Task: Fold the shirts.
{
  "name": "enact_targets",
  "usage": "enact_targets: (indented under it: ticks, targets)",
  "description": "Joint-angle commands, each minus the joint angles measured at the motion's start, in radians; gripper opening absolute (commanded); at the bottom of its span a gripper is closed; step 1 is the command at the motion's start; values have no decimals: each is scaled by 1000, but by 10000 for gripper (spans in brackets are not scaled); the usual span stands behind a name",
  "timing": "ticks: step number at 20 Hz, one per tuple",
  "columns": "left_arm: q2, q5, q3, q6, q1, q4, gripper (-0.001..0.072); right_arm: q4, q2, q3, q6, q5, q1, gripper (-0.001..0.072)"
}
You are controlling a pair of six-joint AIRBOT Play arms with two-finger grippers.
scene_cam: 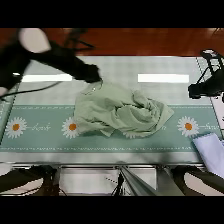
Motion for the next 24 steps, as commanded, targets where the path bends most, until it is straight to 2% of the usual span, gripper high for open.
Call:
enact_targets:
  ticks: [1, 3, 4, 5, 6, 8, 12, 15, 19, 20, 21, 22, 23, 24]
  targets:
    - [155, -122, -150, 31, 327, 7, 386, 5, 0, 0, -1, -27, 0, 509]
    - [216, -179, -324, 32, 475, -39, 428, 6, 0, 0, -1, -36, 0, 510]
    - [230, -215, -413, 32, 529, -70, 579, 6, 0, 0, -1, -37, 0, 509]
    - [235, -222, -493, 34, 562, -103, 670, 5, 0, 0, -1, -39, 0, 509]
    - [235, -218, -575, 78, 582, -144, 686, 4, 0, -2, -1, -38, 0, 510]
    - [234, -160, -718, 178, 590, -207, 685, -23, 0, -19, -17, -26, -1, 509]
    - [230, 42, -907, 259, 587, -359, 684, 29, 0, -87, -31, -23, -86, 509]
    - [188, 122, -933, 271, 559, -407, 681, 129, 0, -119, -43, -24, -189, 509]
    - [65, 214, -933, 248, 444, -438, 674, 203, 0, -120, -63, -21, -291, 509]
    - [29, 254, -933, 249, 412, -494, 632, 219, 0, -120, -73, -16, -311, 509]
    - [0, 290, -933, 269, 387, -560, 515, 240, 0, -120, -87, -8, -333, 529]
    - [-27, 334, -933, 287, 362, -624, 369, 263, 0, -120, -93, -1, -357, 584]
    - [-47, 358, -933, 286, 344, -665, 195, 280, 0, -120, -96, 6, -383, 591]
    - [-60, 365, -933, 288, 334, -685, 52, 286, 0, -120, -97, 12, -407, 591]
